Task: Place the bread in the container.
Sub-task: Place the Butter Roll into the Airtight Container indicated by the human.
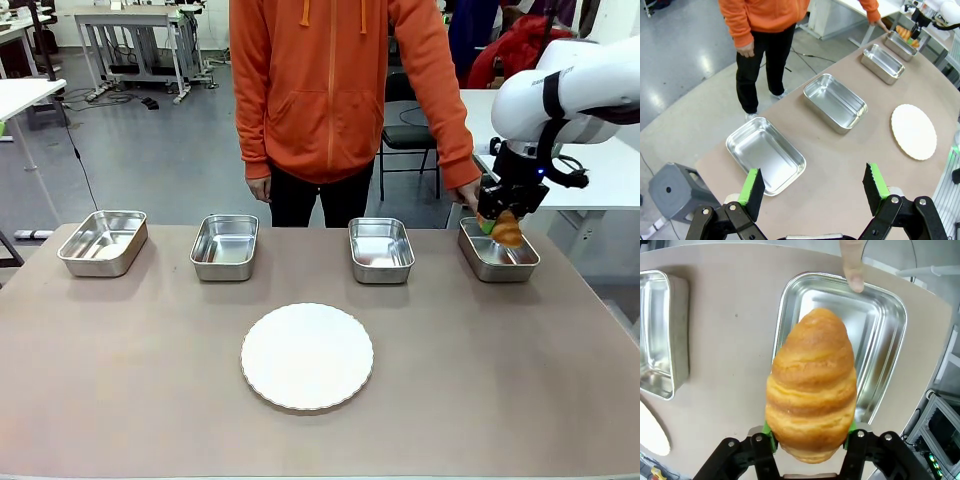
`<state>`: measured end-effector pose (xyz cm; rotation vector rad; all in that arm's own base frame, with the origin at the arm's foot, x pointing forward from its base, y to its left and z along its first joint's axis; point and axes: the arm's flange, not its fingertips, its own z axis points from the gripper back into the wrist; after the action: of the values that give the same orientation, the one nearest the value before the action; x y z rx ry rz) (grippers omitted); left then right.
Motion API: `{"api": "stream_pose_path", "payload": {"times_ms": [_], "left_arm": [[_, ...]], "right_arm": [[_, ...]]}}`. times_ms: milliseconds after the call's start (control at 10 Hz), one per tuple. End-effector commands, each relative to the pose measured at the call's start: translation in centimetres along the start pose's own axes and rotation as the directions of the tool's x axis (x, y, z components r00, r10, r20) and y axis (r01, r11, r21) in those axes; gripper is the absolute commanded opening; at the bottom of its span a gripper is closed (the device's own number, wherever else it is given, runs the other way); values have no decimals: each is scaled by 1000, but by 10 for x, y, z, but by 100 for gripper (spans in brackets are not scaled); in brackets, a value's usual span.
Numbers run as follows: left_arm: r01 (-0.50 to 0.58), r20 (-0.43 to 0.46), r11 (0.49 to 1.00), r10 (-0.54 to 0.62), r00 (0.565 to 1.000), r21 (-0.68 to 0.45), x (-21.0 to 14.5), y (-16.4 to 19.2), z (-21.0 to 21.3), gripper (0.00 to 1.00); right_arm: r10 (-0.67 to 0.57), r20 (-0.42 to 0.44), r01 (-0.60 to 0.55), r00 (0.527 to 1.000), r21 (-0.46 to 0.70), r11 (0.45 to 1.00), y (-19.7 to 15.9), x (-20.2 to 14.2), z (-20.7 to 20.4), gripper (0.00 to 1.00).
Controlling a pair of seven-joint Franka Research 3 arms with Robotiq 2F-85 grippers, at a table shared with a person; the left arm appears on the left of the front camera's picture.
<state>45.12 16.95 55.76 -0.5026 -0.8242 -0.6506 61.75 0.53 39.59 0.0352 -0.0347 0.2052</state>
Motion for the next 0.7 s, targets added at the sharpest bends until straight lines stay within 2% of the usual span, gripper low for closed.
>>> {"api": "stream_pose_path", "payload": {"times_ms": [0,200,600], "left_arm": [[7,14,1000,-7,1000,-6,1,-1,1,100],[7,14,1000,-7,1000,-6,1,-1,1,100],[7,14,1000,-7,1000,-6,1,-1,1,100]], "right_arm": [[6,19,-6,1000,-3,1000,4,-3,8,58],[-14,0,14,1000,4,1000,-13,13,-11,58],[5,10,-5,1000,-2,1000,-21,26,-26,58]]}}
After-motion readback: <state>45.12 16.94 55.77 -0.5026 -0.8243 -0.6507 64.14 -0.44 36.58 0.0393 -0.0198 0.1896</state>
